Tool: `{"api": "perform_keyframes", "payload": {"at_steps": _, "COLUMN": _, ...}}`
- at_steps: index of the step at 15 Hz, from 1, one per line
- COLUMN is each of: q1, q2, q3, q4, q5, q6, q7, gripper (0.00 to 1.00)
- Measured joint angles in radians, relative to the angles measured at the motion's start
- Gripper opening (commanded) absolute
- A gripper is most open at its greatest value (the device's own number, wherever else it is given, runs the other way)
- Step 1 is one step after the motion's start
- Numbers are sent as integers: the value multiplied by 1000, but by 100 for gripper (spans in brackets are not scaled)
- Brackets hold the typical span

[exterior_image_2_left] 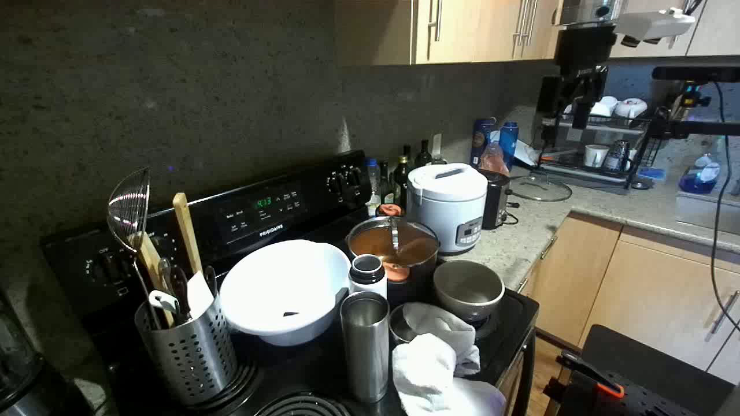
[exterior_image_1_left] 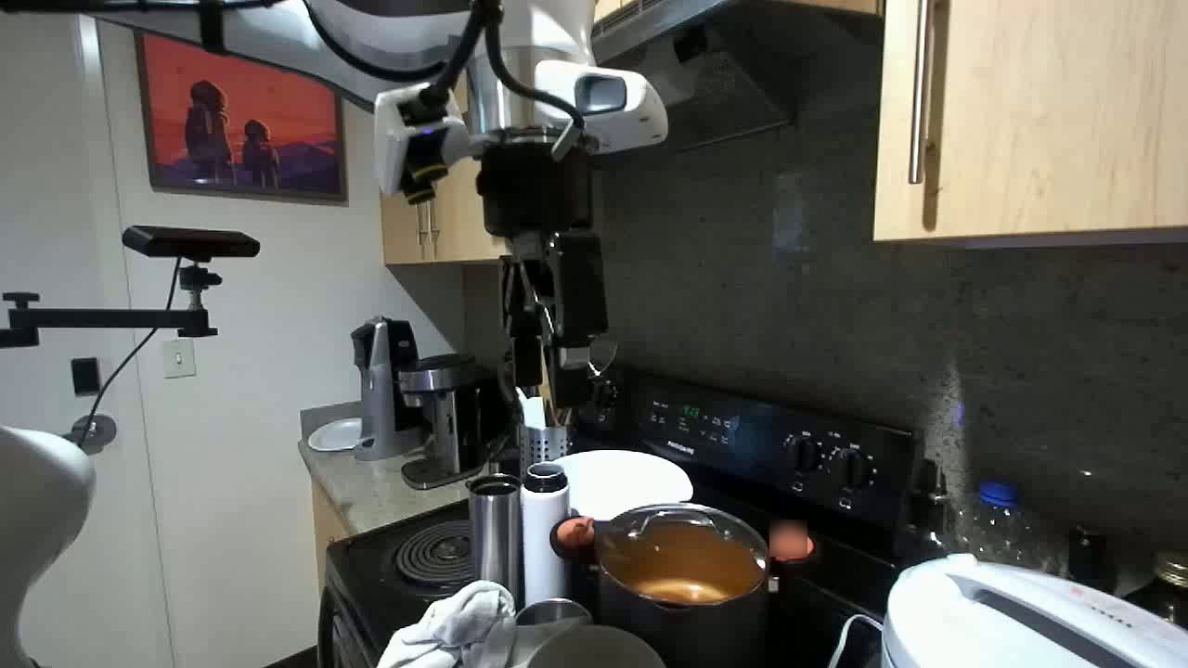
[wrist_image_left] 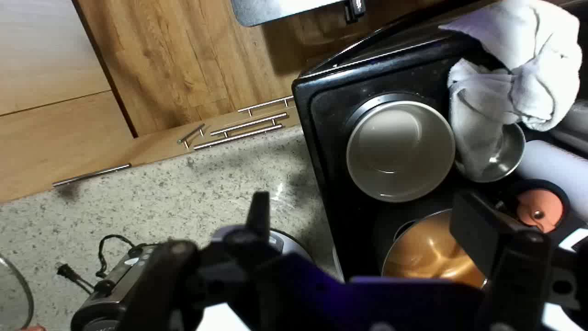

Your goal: Pick up the lid off the pot and put it on the stove.

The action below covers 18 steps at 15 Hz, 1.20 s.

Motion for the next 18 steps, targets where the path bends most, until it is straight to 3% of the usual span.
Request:
{"api": "perform_keyframes", "payload": {"at_steps": 7, "q1": 20, "q2": 41, "q3": 4, "q4": -13, "q5": 18, "q6": 59, "q7": 17, "gripper": 100}}
{"api": "perform_keyframes", "payload": {"at_steps": 13, "q1": 95, "q2": 237, "q3": 97, "q4": -57, "q5": 103, "q6": 363, "q7": 188, "gripper": 100}}
{"api": "perform_keyframes", "payload": {"at_steps": 18, "q1": 116, "q2": 410, "q3": 193, "q4": -53, "q5": 85, "q6": 575, "q7": 382, "gripper": 100}}
